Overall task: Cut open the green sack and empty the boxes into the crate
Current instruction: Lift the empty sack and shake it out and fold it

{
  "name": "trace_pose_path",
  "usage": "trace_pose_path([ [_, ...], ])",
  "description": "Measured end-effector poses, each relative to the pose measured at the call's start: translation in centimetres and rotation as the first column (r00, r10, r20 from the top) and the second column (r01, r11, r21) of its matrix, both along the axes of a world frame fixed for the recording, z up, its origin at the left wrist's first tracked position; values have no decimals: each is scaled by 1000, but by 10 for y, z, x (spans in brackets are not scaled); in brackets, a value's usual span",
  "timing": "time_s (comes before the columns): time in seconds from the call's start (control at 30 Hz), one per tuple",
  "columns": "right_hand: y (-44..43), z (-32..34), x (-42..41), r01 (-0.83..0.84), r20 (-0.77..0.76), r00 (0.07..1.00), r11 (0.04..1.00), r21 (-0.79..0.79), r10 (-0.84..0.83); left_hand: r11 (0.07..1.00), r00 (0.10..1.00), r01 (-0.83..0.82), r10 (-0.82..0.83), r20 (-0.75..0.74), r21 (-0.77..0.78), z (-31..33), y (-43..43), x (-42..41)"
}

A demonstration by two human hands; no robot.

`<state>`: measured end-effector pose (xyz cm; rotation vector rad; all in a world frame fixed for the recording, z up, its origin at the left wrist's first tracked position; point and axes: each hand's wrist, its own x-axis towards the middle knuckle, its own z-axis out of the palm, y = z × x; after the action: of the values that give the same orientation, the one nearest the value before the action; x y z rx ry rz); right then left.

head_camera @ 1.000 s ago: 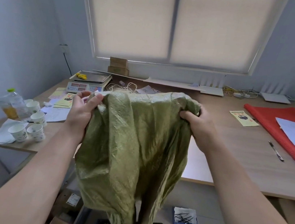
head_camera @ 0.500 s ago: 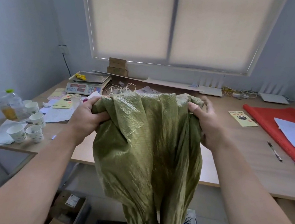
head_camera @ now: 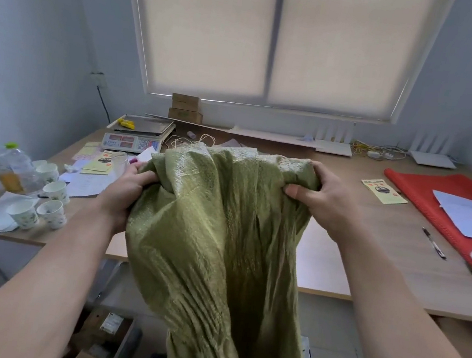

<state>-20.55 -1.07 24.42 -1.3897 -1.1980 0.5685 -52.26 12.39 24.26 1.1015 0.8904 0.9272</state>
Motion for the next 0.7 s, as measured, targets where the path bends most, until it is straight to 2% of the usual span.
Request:
trace_pose_path([
  [0.07, 1, -2, -2, -8, -115, 993, 1000, 16, 9, 1000, 999, 9, -9, 31, 2, -2, 0, -3],
  [0.17, 1, -2, -2, -30, -192, 981, 1000, 0, 29, 999, 987, 5, -11, 159, 38, -2, -6, -9],
  [0.27, 1, 3, 0, 43, -283, 958, 999, 7, -39, 993, 918, 88, -113, 381, 82, -4, -12, -18],
  [0.3, 1, 4, 1, 65, -304, 951, 998, 16, -57, 985, 896, 140, -170, 410, 102, -3, -12, -21],
  [0.33, 1, 6, 0, 76, -310, 948, 997, 26, -64, 974, 895, 184, -221, 387, 131, -2, -13, -22],
  [0.4, 0, 10, 0, 68, -302, 952, 996, 51, -50, 950, 936, 232, -276, 217, 207, -1, -15, -17],
  [0.47, -2, 15, -1, 61, -347, 937, 994, 93, -25, 945, 964, 224, -251, 91, 239, 2, -15, -10],
  [0.57, -4, 18, 2, 57, -484, 875, 991, 124, 10, 951, 979, 181, -198, 44, 251, 3, -12, -9],
  [0.7, -9, 17, 5, 1, -580, 812, 993, 114, 66, 910, 986, 155, -119, -117, 384, 3, -11, -4],
])
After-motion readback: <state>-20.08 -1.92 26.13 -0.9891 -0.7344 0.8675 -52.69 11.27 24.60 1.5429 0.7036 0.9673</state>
